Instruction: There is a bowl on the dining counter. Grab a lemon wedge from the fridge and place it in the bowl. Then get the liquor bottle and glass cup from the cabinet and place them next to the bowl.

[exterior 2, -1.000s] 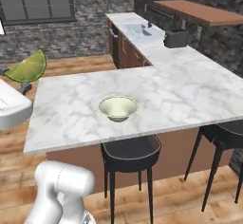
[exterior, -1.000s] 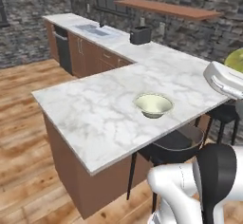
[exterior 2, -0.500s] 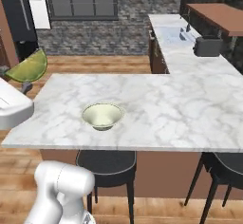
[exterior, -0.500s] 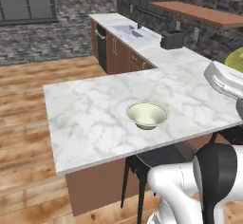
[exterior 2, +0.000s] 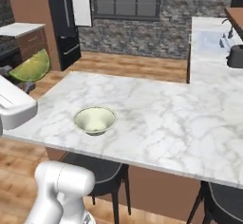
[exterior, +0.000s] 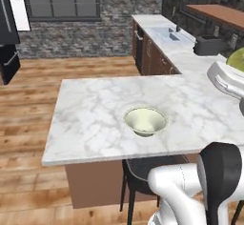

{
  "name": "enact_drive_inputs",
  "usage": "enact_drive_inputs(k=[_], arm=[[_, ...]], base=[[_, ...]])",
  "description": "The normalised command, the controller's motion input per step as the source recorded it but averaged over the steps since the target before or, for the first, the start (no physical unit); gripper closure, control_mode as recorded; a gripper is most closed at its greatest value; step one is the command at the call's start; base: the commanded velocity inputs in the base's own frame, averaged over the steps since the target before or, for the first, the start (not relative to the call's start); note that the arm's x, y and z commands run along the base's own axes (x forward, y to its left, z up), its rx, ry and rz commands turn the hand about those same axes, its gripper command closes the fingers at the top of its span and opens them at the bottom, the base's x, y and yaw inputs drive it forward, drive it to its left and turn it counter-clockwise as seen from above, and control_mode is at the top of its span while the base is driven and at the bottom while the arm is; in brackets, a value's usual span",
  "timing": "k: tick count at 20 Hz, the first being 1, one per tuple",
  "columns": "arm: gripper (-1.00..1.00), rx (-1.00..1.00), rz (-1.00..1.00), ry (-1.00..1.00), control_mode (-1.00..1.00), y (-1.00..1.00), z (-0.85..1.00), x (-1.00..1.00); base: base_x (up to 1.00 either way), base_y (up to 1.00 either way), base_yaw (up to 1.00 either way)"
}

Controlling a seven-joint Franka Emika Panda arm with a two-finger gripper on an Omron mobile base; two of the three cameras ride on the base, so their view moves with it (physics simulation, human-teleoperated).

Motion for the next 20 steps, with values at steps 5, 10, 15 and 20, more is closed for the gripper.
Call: enact_drive_inputs(k=[5,10,15,20], arm=[[1.0,0.02,0.08,0.02,-1.0,-0.06,-0.02,0.19],[1.0,0.01,0.31,0.2,-1.0,-0.2,-0.26,0.95],[1.0,-0.01,0.16,0.5,-1.0,-0.02,-0.5,0.91],[1.0,-0.13,0.01,0.56,-1.0,0.18,-0.47,0.62]], base=[[0.78,-0.34,0.35],[0.0,0.0,0.0],[0.0,0.0,0.0],[0.0,0.0,0.0]])
